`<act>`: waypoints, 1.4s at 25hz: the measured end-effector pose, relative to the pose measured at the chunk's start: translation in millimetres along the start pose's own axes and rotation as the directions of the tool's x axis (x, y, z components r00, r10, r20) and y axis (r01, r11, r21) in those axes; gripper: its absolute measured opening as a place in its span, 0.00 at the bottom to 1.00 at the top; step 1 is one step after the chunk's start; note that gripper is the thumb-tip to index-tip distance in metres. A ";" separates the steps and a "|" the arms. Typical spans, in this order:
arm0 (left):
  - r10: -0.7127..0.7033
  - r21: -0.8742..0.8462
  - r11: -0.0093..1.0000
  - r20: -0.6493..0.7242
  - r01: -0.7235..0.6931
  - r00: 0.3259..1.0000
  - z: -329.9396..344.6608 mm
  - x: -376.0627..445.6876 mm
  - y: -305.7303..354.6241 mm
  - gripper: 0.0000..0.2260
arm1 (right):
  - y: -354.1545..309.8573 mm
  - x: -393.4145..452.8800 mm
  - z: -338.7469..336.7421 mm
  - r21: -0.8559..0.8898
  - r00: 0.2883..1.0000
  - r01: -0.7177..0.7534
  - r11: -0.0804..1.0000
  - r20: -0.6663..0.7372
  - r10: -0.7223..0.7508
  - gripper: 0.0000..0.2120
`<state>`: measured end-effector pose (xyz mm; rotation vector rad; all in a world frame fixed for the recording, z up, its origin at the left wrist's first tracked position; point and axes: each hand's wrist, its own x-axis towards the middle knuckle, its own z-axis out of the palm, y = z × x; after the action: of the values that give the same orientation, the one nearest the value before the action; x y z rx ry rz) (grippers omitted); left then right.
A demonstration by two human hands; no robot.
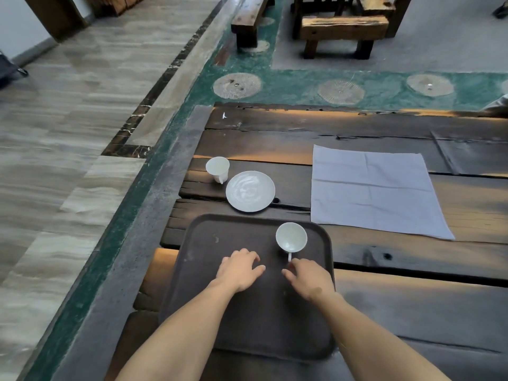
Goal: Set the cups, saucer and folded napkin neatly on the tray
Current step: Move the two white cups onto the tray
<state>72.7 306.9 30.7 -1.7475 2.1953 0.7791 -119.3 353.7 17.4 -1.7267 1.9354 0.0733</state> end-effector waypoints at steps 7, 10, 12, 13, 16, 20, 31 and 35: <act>0.027 0.050 0.998 0.040 -0.029 0.999 -13.6 -14.8 -62.8 0.19 | -53.2 -3.6 19.7 -0.017 1.000 0.003 1.000 0.024 -0.002 0.17; 0.038 0.056 0.998 0.044 -0.041 0.998 -23.7 -16.6 -92.6 0.18 | -85.7 3.3 24.1 -0.028 1.000 0.020 0.999 0.010 -0.020 0.17; 0.041 0.061 0.997 0.033 -0.043 0.999 -32.2 -15.7 -111.0 0.18 | -106.6 10.5 27.9 -0.035 0.999 0.035 0.999 -0.002 -0.035 0.17; 0.039 0.062 0.997 0.029 -0.041 0.999 -36.2 -14.1 -120.4 0.18 | -116.9 14.0 29.3 -0.033 0.999 0.039 0.999 -0.006 -0.039 0.16; 0.040 0.055 0.998 0.019 -0.041 0.999 -50.2 -5.7 -146.3 0.18 | -143.4 28.8 31.7 -0.045 0.999 0.049 0.998 -0.019 -0.050 0.17; 0.053 0.057 0.997 -0.009 -0.052 0.999 -66.9 14.2 -171.0 0.18 | -165.9 50.7 27.7 -0.046 0.997 0.056 0.997 -0.044 -0.058 0.17; 0.083 0.065 0.995 -0.011 -0.082 0.997 -97.2 83.6 -196.0 0.19 | -176.9 131.3 2.7 -0.140 0.994 0.079 0.987 -0.066 -0.089 0.17; 0.082 0.086 0.993 -0.051 -0.077 0.995 -115.9 122.9 -201.0 0.20 | -172.9 174.5 -14.8 -0.121 0.991 0.077 0.990 -0.103 -0.089 0.17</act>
<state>249.0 113.0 14.5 -1.6692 2.3104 0.6540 31.4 159.3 9.3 -1.9225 1.9678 0.0654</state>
